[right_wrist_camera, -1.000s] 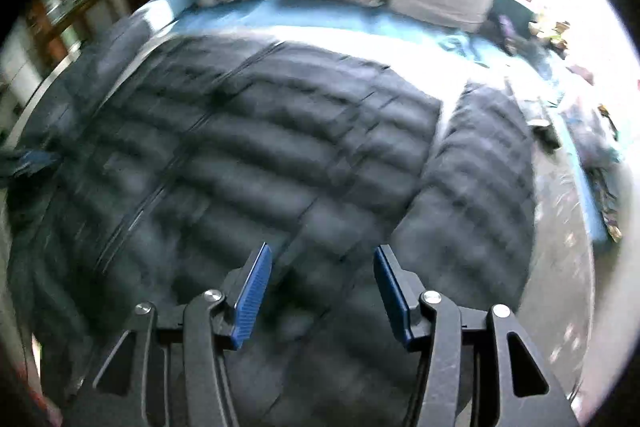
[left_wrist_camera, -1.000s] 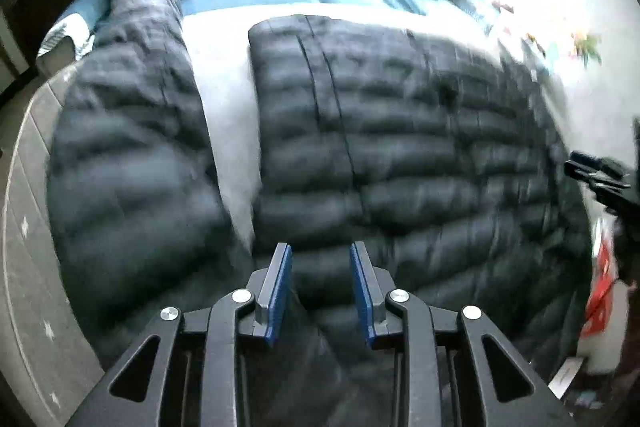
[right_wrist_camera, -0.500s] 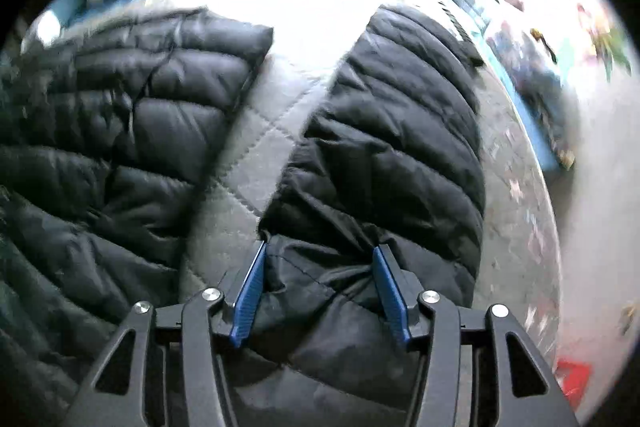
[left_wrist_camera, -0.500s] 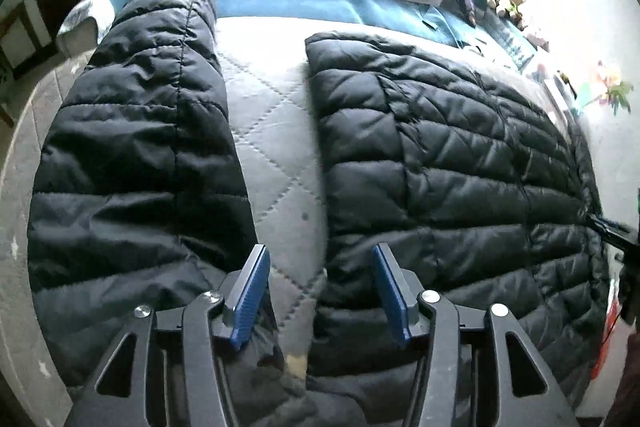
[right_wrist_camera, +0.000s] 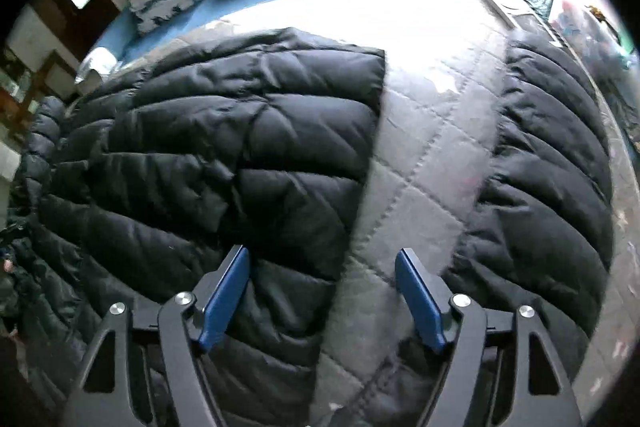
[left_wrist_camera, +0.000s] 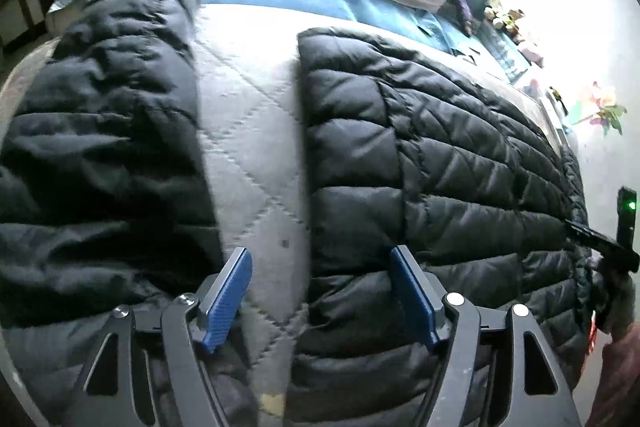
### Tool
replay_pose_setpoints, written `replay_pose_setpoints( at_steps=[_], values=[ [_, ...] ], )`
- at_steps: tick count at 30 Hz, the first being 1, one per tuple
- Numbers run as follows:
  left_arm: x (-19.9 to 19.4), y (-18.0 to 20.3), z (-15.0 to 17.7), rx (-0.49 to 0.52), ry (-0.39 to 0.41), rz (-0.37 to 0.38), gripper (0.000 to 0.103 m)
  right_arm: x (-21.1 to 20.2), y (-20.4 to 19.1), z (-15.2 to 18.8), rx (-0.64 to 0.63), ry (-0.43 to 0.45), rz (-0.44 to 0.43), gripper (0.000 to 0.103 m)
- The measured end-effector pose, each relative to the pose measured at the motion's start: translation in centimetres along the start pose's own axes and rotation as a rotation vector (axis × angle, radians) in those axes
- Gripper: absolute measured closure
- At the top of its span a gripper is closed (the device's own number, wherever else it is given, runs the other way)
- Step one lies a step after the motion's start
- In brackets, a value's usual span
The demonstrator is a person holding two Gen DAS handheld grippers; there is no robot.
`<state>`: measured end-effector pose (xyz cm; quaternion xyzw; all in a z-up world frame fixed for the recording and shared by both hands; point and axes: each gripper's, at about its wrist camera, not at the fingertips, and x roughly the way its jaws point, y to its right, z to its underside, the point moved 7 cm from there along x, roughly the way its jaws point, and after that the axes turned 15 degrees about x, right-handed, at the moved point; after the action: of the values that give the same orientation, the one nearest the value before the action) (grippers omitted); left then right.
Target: Fold large clothes
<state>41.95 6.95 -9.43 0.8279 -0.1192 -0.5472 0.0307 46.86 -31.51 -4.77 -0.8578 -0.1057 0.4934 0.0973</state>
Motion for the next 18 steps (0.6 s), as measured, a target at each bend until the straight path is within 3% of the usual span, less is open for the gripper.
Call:
replay_pose_setpoints(
  at_steps=[1, 2, 4, 7, 11, 13, 15, 17, 18],
  values=[
    [0.3, 0.4, -0.1, 0.016, 0.002, -0.007, 0.041, 0.1, -0.5, 0.0, -0.007, 0.003, -0.013, 0.026],
    [0.5, 1.1, -0.1, 0.046, 0.009, 0.007, 0.068, 0.2, -1.2, 0.0, -0.016, 0.008, -0.022, 0.035],
    [0.5, 2.3, -0.2, 0.093, 0.029, -0.016, 0.073, 0.0, -3.0, 0.0, -0.049, 0.03, -0.021, 0.058],
    [-0.4, 2.6, -0.7, 0.103, 0.067, -0.056, 0.086, -0.9, -5.5, 0.0, -0.071, 0.064, 0.002, 0.084],
    [-3.3, 2.2, -2.6, 0.075, 0.174, -0.097, 0.088, -4.1, -8.4, -2.5, -0.06, 0.188, -0.1, 0.086],
    [-3.2, 1.9, -3.0, 0.079, 0.173, -0.145, 0.087, -4.5, -10.0, -2.9, -0.092, 0.239, -0.103, 0.086],
    [-1.3, 1.1, -2.5, 0.062, 0.111, -0.177, 0.086, -3.2, -10.2, -2.5, -0.113, 0.238, -0.062, 0.084],
    [0.1, 0.8, -1.7, 0.052, 0.067, -0.185, 0.074, 0.0, -9.6, -1.5, -0.135, 0.163, 0.02, 0.069],
    [0.5, 0.8, -1.5, 0.04, 0.06, -0.177, 0.073, 1.7, -9.1, -0.9, -0.156, 0.126, 0.08, 0.063]
  ],
)
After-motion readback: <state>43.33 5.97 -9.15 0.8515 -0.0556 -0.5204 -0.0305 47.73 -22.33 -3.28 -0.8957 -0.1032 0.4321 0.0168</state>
